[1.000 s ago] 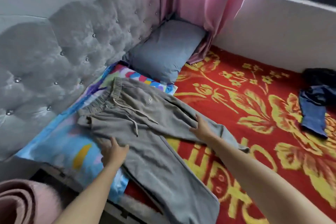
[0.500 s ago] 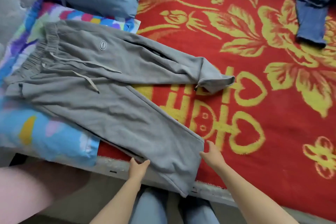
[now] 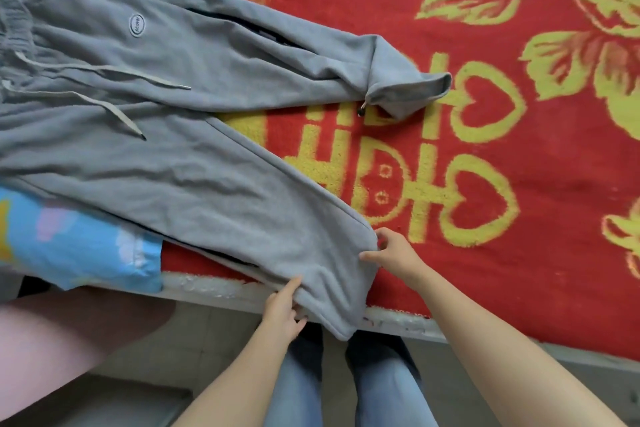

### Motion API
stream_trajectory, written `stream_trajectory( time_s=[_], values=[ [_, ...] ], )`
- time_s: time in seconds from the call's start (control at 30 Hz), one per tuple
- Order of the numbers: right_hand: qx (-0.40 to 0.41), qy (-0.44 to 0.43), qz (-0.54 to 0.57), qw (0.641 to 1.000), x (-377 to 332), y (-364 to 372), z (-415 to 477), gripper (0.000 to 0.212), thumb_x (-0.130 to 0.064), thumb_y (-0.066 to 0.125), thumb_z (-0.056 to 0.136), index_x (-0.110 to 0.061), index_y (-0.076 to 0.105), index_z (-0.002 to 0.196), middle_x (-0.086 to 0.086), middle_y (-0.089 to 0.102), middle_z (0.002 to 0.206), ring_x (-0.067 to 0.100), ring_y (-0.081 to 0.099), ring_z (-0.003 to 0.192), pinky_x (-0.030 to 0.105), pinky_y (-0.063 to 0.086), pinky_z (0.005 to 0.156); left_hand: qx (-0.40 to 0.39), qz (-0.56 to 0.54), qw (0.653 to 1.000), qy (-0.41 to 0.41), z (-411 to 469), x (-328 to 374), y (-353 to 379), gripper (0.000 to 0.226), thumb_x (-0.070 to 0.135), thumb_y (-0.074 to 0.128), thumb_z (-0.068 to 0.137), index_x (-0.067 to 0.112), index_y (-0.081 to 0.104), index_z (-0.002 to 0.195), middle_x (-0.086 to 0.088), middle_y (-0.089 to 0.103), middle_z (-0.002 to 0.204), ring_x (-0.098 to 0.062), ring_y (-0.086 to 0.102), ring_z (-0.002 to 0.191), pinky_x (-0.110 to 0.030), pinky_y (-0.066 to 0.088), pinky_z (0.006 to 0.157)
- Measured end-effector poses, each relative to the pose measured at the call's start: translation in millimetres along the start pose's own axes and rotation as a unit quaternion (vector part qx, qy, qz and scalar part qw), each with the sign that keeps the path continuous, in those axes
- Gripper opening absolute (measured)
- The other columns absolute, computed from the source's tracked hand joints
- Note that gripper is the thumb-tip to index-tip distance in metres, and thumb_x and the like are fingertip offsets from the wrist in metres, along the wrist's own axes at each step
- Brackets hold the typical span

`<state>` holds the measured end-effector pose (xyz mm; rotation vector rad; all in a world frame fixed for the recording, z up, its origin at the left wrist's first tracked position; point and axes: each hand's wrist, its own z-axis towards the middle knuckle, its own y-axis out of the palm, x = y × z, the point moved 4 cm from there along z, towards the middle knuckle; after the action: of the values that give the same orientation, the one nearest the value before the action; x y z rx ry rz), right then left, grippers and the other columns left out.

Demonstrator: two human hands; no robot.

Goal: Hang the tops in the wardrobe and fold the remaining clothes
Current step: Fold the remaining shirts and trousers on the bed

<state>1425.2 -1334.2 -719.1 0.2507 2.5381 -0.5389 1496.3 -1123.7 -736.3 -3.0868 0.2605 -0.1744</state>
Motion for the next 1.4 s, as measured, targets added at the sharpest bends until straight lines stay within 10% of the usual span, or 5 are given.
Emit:
stream_trajectory(
  time_s=[0.4,0.63,0.93,1.17,1.4],
  values=[
    [0.215,-0.216,-0.06,0.95,-118.9,-129.6,-46.7,0.032,-0.014,0.062,0.078,-0.018,0.032,0.065,-0.003,0.035,0.06,0.012,0.035,0.057,0.031,0.026,0.056,-0.206,-0.155,0.966,-0.014,-90.3,8.6,109.9,0.023,0.019,0.041,0.1,0.003,0.057,0.103,-0.016,0.071,0.083,-0.03,0.06,0.092,-0.042,0.051,0.077],
    [0.206,-0.03,-0.258,0.943,-53.4,-132.0,-18.3,0.068,-0.049,0.056,0.088,-0.023,0.028,0.144,0.015,0.029,0.146,0.032,0.026,0.134,0.047,0.028,0.104,-0.041,0.214,0.975,0.041,-65.6,-4.6,109.6,0.065,0.035,0.053,0.093,0.005,0.026,0.145,-0.018,0.037,0.142,-0.035,0.038,0.129,-0.042,0.032,0.104],
    [0.121,0.116,0.06,0.984,65.6,-49.8,-9.9,0.08,-0.026,0.061,0.089,-0.005,0.012,0.149,0.016,0.026,0.152,0.029,0.026,0.139,0.036,0.026,0.11,0.073,0.835,0.442,0.32,-31.9,22.7,73.6,0.085,0.038,0.048,0.094,0.024,-0.015,0.148,-0.015,-0.02,0.155,-0.032,-0.012,0.144,-0.046,0.009,0.115],
    [0.198,0.152,0.311,0.917,58.3,-22.2,-6.9,0.078,-0.018,0.067,0.085,0.0,0.021,0.145,0.008,0.042,0.137,0.026,0.044,0.125,0.034,0.041,0.1,0.03,0.881,0.365,0.3,-11.2,11.8,70.8,0.082,0.037,0.046,0.095,0.03,-0.016,0.147,-0.011,-0.021,0.155,-0.031,-0.016,0.143,-0.05,0.006,0.116],
    [0.202,0.116,0.302,0.925,59.5,-52.9,6.8,0.025,-0.003,0.066,0.079,-0.009,0.052,0.059,0.004,0.052,0.061,0.018,0.048,0.062,0.028,0.034,0.051,0.035,0.889,0.313,0.334,-20.0,16.0,83.1,0.075,0.036,0.042,0.096,0.031,-0.011,0.148,-0.007,-0.012,0.158,-0.031,-0.01,0.144,-0.051,0.003,0.115]
  ],
)
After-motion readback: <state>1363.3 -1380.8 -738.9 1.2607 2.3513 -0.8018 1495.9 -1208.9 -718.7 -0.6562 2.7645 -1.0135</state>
